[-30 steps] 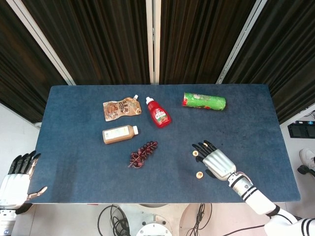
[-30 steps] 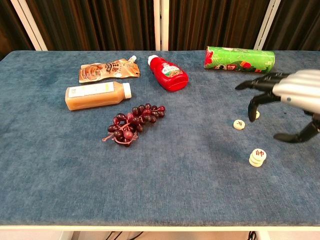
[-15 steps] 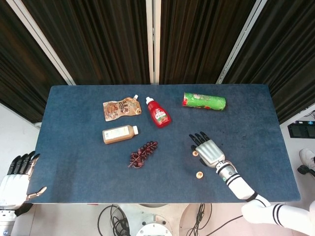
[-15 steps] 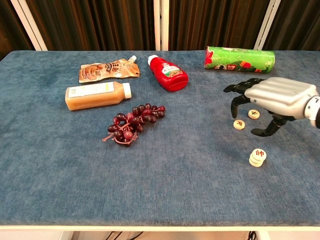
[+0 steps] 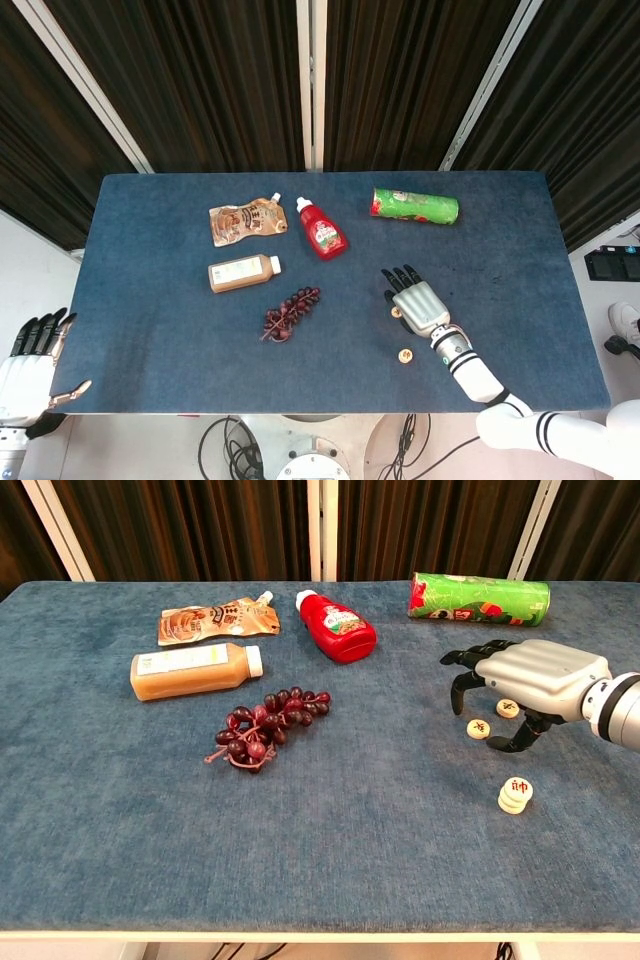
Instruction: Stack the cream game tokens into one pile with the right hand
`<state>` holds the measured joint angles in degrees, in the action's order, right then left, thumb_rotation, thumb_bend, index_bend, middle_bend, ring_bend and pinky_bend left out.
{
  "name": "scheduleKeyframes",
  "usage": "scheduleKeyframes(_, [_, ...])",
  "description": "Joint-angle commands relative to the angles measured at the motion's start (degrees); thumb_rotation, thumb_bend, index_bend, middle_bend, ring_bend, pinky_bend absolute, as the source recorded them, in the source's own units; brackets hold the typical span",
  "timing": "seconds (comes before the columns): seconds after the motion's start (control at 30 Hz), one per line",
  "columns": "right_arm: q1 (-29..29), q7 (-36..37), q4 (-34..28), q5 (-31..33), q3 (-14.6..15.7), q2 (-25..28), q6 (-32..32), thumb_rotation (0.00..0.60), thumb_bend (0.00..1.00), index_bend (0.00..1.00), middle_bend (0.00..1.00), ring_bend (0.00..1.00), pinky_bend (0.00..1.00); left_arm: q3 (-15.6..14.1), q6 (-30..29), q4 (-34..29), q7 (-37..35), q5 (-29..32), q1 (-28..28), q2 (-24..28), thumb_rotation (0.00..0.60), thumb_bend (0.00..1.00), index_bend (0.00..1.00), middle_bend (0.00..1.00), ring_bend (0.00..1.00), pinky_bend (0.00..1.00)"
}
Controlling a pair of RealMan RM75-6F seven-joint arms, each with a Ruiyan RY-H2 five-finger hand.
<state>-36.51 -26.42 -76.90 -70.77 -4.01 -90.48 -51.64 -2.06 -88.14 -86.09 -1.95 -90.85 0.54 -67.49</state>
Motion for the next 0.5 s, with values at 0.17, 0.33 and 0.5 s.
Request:
scheduleKeyframes(0.17, [-0.1,0.3,0.3,0.3,0.1,0.0,0.2,0.6,0.26,0.47,0.02,0.0,0.0,0.0,0.3,0.0,0.2,0.1,0.1,-0.1,0.6,0.11,0.0,0.0,0.0,0.0])
scheduleKeyframes(0.33, [0.0,0.7,0.6,0.2,0.2,0.0,-0.2,0.6,0.26,0.54,0.02,0.0,0.0,0.1,0.5,-0.1,0.3,0.2,0.2,0.0,0.6,0.11,0.0,0.0,0.0,0.0])
scheduleKeyframes(0.5, [0.2,1.5,0.3,-0.2,0.1,0.5,-0.8,0.6,0.27,0.54,0.02,0.0,0.0,0.0,0.6,0.0,0.3,0.2,0.2,-0.1,0.6,0.11,0.0,0.0,0.0,0.0])
